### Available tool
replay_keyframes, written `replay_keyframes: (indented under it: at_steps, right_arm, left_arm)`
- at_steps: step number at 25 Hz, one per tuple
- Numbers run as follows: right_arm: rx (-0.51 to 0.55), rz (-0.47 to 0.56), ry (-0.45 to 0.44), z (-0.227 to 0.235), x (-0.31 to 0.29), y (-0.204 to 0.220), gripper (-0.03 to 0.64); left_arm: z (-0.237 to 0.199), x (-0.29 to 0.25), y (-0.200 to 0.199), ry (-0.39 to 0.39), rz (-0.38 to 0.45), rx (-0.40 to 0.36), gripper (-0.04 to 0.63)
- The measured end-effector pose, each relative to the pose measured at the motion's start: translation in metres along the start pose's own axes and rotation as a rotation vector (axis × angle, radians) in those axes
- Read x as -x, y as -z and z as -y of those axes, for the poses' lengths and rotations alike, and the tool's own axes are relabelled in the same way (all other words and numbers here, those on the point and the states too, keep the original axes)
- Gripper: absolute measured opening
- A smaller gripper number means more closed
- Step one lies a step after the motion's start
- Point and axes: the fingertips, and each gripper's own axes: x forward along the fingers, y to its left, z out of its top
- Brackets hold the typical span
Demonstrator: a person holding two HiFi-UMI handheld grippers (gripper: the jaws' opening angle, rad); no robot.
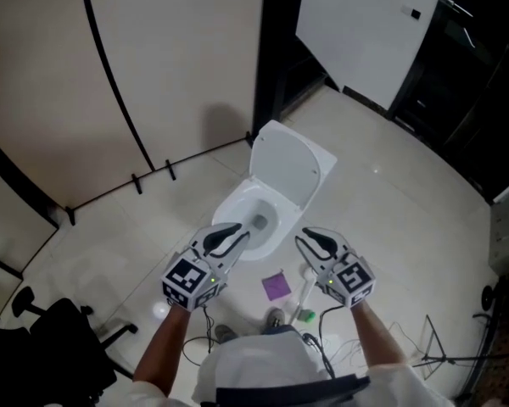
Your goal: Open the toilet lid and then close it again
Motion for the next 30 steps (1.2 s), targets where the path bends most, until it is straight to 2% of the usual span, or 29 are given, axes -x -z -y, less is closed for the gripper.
replay_keyframes:
  at_steps: [13, 21, 24, 30]
  right_arm:
    - [-0.018, -0.029, 0.024, -0.001, 0.001, -0.004, 0.084]
    - [-0.043, -0.011, 0.005, -0.004, 0.0, -0.008, 0.083]
    - [-0.095, -0.014, 0.029, 0.002, 0.002, -0.004, 0.009]
    - [-0.143, -0.027, 0.054, 0.012, 0.005, 0.004, 0.008]
  left_arm:
    - [0.012, 0.007, 0.009, 0.034, -0.005, 0.031, 0.08]
    - [0.011, 0.007, 0.01, 0.009, 0.004, 0.04, 0.08]
    - [0.01, 0.007, 0.008, -0.002, 0.01, 0.04, 0.08]
    - [0.01, 0.007, 0.008, -0.006, 0.01, 0.046, 0.08]
